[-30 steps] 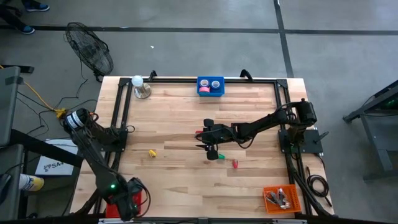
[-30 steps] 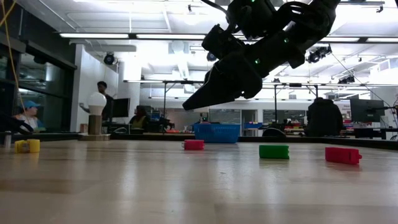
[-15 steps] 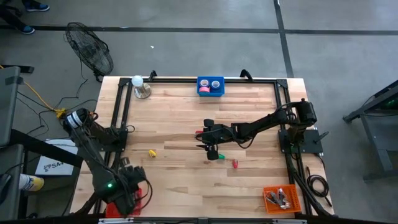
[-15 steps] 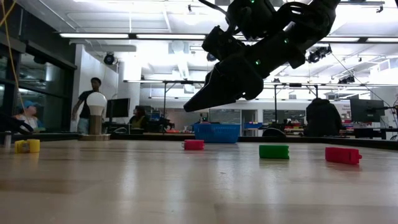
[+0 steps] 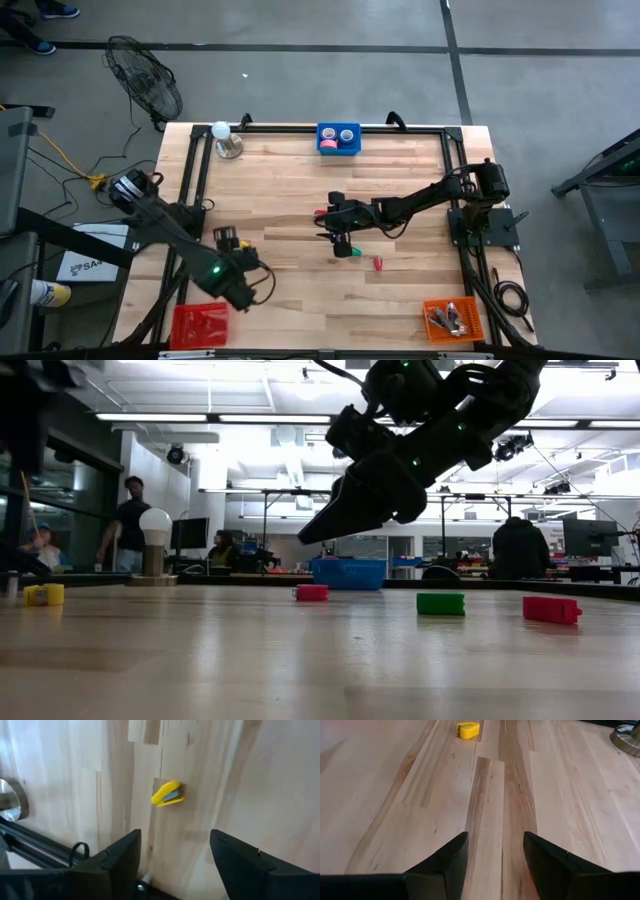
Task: Pick and place Stapler, Stapler remover, tape
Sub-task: Put the yellow stapler into the red bin
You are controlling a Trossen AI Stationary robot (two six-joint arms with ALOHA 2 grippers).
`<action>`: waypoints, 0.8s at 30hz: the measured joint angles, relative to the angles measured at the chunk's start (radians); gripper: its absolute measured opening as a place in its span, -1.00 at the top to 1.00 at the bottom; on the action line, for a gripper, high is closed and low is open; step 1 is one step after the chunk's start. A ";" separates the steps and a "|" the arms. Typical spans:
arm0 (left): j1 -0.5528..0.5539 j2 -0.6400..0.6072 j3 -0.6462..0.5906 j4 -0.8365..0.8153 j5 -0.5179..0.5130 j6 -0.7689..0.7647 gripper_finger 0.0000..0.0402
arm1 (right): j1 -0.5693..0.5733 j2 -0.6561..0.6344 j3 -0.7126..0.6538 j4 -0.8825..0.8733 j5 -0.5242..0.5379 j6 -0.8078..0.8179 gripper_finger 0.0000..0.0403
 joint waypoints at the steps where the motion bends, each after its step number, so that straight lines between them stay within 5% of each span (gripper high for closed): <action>1: 0.016 0.000 -0.013 0.006 0.010 0.033 -0.17 | 0.000 0.000 0.000 -0.003 0.000 0.000 0.10; 24: 0.261 0.000 -0.275 0.242 0.109 0.733 -0.22 | 0.000 0.000 0.000 -0.095 -0.010 0.007 0.10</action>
